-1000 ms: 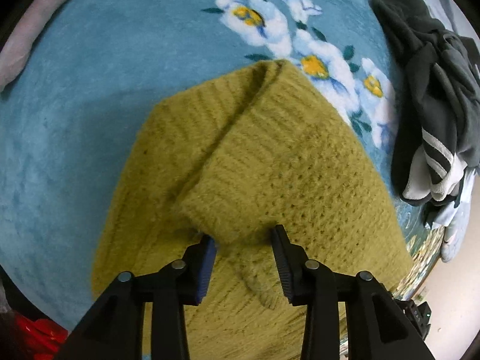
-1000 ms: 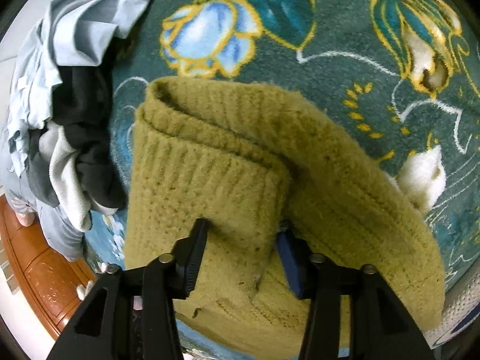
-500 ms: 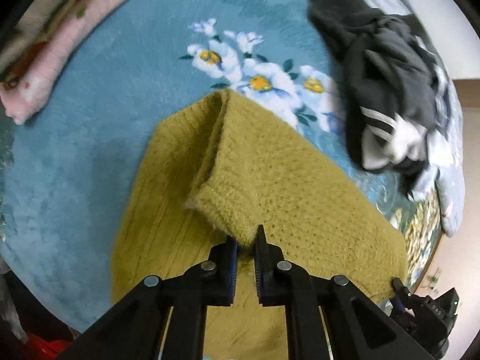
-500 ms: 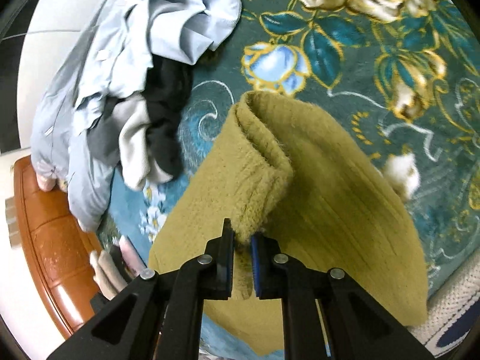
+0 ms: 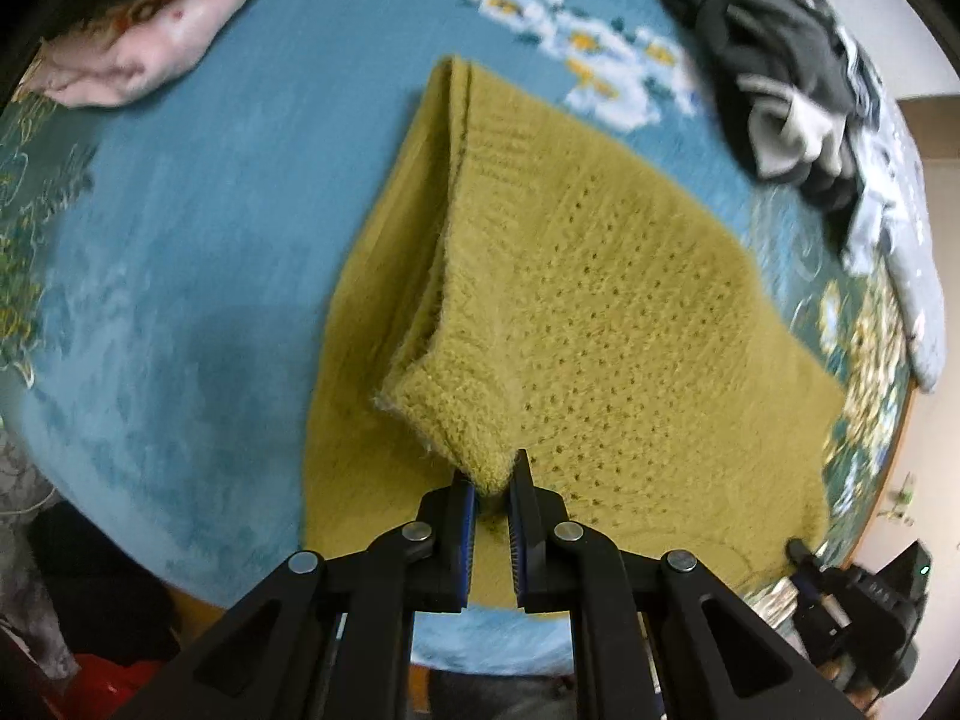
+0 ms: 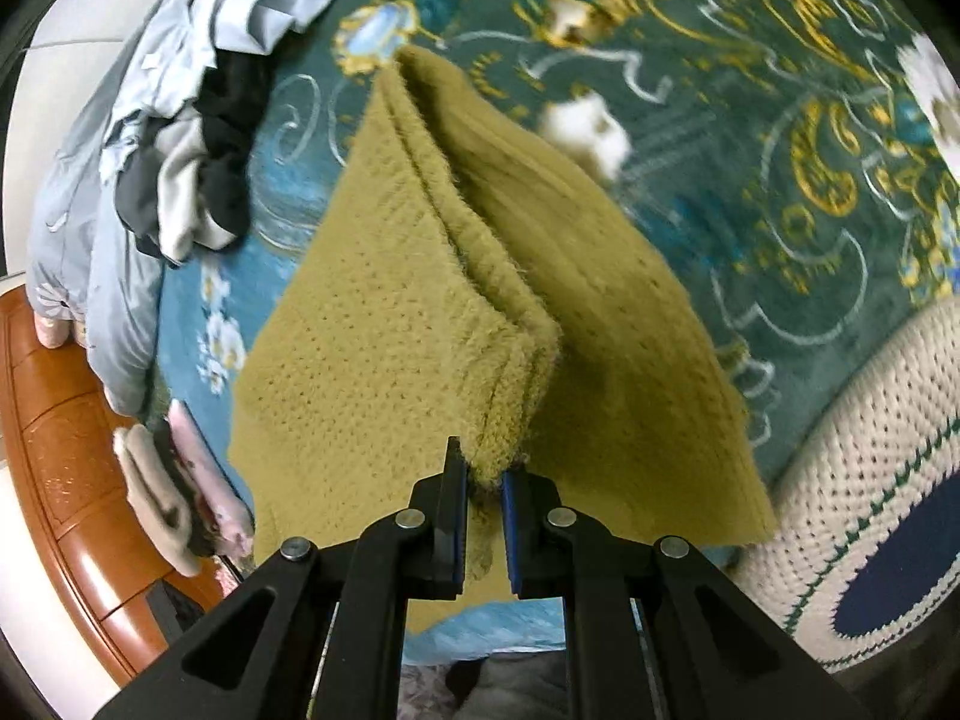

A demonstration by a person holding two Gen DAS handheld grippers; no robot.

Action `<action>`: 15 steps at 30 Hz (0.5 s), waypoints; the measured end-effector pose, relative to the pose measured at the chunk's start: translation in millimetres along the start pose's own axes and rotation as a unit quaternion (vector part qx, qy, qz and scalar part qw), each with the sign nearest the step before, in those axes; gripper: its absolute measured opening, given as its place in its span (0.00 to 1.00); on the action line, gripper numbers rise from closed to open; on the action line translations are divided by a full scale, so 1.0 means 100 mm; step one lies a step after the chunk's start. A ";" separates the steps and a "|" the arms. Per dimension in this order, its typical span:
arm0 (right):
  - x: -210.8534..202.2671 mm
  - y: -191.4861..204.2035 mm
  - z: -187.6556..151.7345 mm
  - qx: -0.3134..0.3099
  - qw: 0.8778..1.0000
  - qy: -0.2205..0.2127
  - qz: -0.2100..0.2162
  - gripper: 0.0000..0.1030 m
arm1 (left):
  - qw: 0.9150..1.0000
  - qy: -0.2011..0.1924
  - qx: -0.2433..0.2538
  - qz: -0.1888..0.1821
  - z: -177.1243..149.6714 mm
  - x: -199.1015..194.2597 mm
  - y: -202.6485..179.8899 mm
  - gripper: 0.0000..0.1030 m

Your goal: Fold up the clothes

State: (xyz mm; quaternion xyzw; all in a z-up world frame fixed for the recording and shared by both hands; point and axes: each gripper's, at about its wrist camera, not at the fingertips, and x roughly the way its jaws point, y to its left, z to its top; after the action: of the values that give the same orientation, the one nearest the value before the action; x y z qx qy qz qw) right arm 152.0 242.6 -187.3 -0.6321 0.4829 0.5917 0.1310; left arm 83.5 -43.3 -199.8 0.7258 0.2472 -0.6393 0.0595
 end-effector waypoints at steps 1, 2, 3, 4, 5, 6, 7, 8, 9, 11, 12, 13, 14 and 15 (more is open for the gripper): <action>0.02 -0.03 -0.02 0.001 1.000 0.002 -0.003 0.10 | 1.000 0.003 0.002 0.002 -0.04 0.02 0.02 0.10; 0.04 -0.06 -0.05 0.001 1.000 0.004 -0.006 0.10 | 1.000 0.005 0.004 0.004 -0.08 0.05 0.04 0.10; 0.06 -0.08 -0.07 0.002 1.000 0.006 -0.009 0.10 | 1.000 0.007 0.005 0.006 -0.12 0.07 0.06 0.10; 0.07 -0.11 -0.09 0.002 1.000 0.008 -0.011 0.10 | 1.000 0.008 0.005 0.008 -0.15 0.08 0.08 0.10; 0.08 -0.13 -0.12 0.002 1.000 0.010 -0.012 0.10 | 1.000 0.009 0.005 0.008 -0.17 0.09 0.09 0.10; 0.10 -0.16 -0.15 0.003 1.000 0.012 -0.013 0.10 | 1.000 0.010 0.005 0.009 -0.18 0.11 0.10 0.10; 0.12 -0.18 -0.18 0.004 1.000 0.014 -0.014 0.10 | 1.000 0.013 0.005 0.010 -0.20 0.12 0.12 0.10; 0.13 -0.21 -0.20 0.006 1.000 0.016 -0.017 0.10 | 1.000 0.015 0.004 0.011 -0.22 0.13 0.13 0.10; 0.15 -0.24 -0.22 0.009 1.000 0.018 -0.021 0.10 | 1.000 0.017 0.002 0.010 -0.24 0.14 0.16 0.10; 0.17 -0.30 -0.26 0.016 0.999 0.021 -0.027 0.10 | 1.000 0.024 0.001 0.011 -0.30 0.17 0.21 0.10; 0.18 -0.33 -0.27 0.018 0.999 0.023 -0.032 0.10 | 1.000 0.027 0.000 0.011 -0.33 0.19 0.24 0.10; 0.19 -0.34 -0.28 0.019 0.999 0.025 -0.035 0.10 | 0.999 0.031 -0.003 0.012 -0.36 0.21 0.27 0.10; 0.18 -0.36 -0.29 0.019 0.999 0.024 -0.038 0.10 | 0.999 0.034 -0.006 0.011 -0.38 0.22 0.30 0.10; 0.17 -0.37 -0.30 0.019 0.999 0.023 -0.040 0.10 | 0.999 0.038 -0.008 0.011 -0.39 0.24 0.32 0.10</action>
State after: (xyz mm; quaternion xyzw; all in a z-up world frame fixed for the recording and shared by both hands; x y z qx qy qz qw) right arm 196.2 230.7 -209.1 -0.6616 0.4714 0.5620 0.1558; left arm 134.0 -48.8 -222.9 0.7514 0.2464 -0.6088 0.0633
